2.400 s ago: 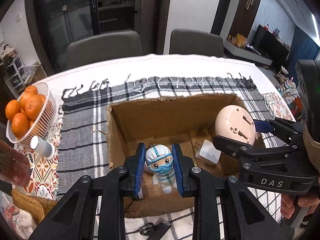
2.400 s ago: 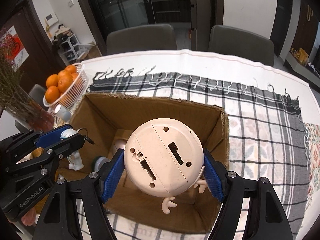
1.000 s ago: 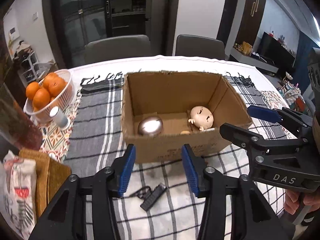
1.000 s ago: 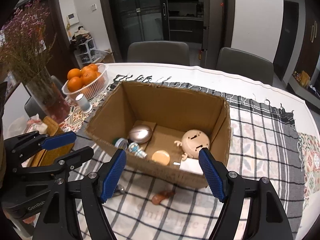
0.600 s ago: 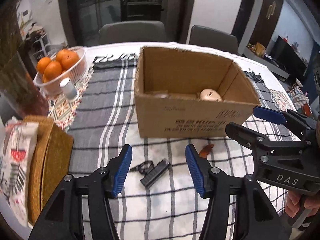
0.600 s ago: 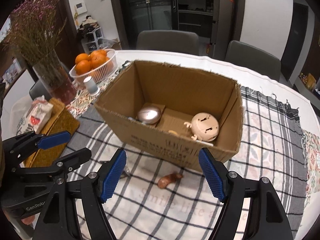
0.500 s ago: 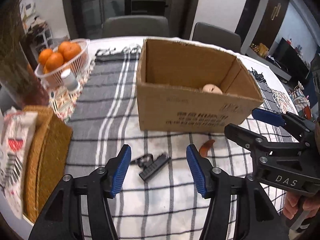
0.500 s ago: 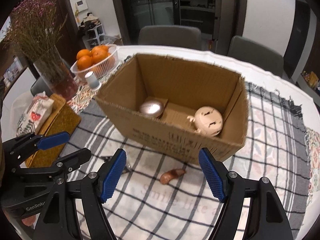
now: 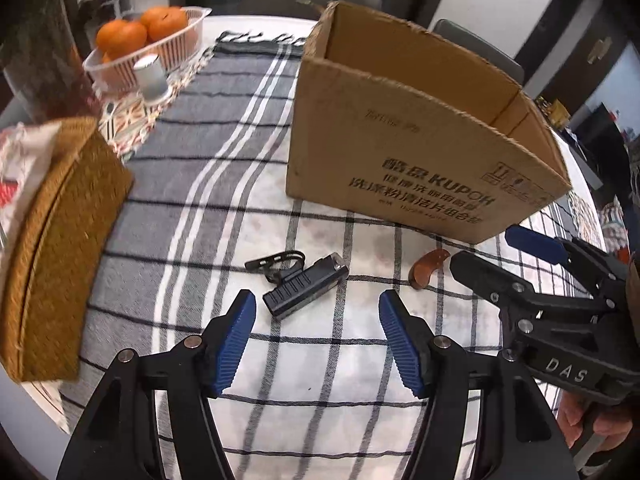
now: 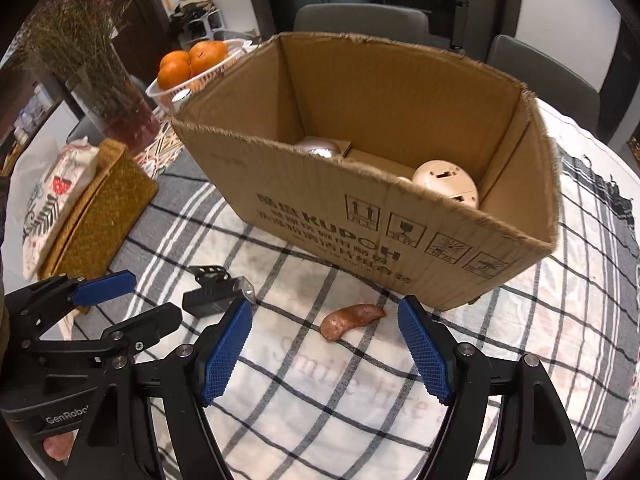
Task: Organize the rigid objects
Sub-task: 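Withdraw both tools from the box toward the black bike light and wooden piece, then grasp the black bike light with the left gripper while the right gripper grasps the brown wooden piece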
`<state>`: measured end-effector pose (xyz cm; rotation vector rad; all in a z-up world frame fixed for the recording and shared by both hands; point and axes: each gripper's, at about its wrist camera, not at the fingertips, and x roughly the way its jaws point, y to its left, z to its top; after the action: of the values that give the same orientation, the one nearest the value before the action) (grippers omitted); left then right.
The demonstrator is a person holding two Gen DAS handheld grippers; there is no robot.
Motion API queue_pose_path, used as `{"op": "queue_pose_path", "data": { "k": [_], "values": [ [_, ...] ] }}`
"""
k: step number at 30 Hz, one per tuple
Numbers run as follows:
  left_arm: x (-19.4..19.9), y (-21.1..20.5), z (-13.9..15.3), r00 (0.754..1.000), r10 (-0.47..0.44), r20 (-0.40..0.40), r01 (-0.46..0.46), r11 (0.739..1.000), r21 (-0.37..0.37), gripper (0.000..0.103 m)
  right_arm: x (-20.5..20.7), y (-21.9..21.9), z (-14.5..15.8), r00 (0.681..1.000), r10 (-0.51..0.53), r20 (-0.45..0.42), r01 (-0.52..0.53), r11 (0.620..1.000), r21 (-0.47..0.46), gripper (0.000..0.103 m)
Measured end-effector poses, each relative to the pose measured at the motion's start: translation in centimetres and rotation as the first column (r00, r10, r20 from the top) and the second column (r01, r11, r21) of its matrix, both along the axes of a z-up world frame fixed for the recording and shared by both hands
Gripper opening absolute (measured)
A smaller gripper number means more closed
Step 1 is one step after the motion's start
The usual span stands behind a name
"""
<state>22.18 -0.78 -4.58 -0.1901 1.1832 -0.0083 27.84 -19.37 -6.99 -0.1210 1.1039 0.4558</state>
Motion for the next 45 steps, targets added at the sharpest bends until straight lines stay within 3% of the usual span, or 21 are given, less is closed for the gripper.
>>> {"op": "queue_pose_path", "data": {
  "k": [15,24,32,40,45],
  "values": [
    [1.0,0.3,-3.4,0.979,0.2,-0.033,-0.201,0.978,-0.054,0.067,2.1,-0.4,-3.7,0.996,0.052,-0.079,-0.056,0.997,-0.051,0.077],
    [1.6,0.6,-4.8,0.971,0.236,-0.03,-0.237,0.969,-0.064,0.07,3.1,0.1,-5.3,0.987,0.092,-0.13,-0.098,0.994,-0.04,0.077],
    [2.2,0.8,-5.7,0.956,0.291,-0.035,-0.293,0.954,-0.067,0.077,3.7,0.4,-5.8,0.988,0.104,-0.114,-0.112,0.992,-0.058,0.077],
    [2.2,0.6,-6.2,0.95,0.312,-0.036,-0.312,0.95,0.006,0.077,3.4,0.1,-6.3,0.991,0.104,-0.086,-0.11,0.992,-0.066,0.077],
    [2.7,0.4,-7.2,0.946,0.315,-0.069,-0.318,0.948,-0.025,0.078,3.2,0.3,-6.5,0.992,0.115,-0.06,-0.12,0.99,-0.078,0.077]
  ]
}}
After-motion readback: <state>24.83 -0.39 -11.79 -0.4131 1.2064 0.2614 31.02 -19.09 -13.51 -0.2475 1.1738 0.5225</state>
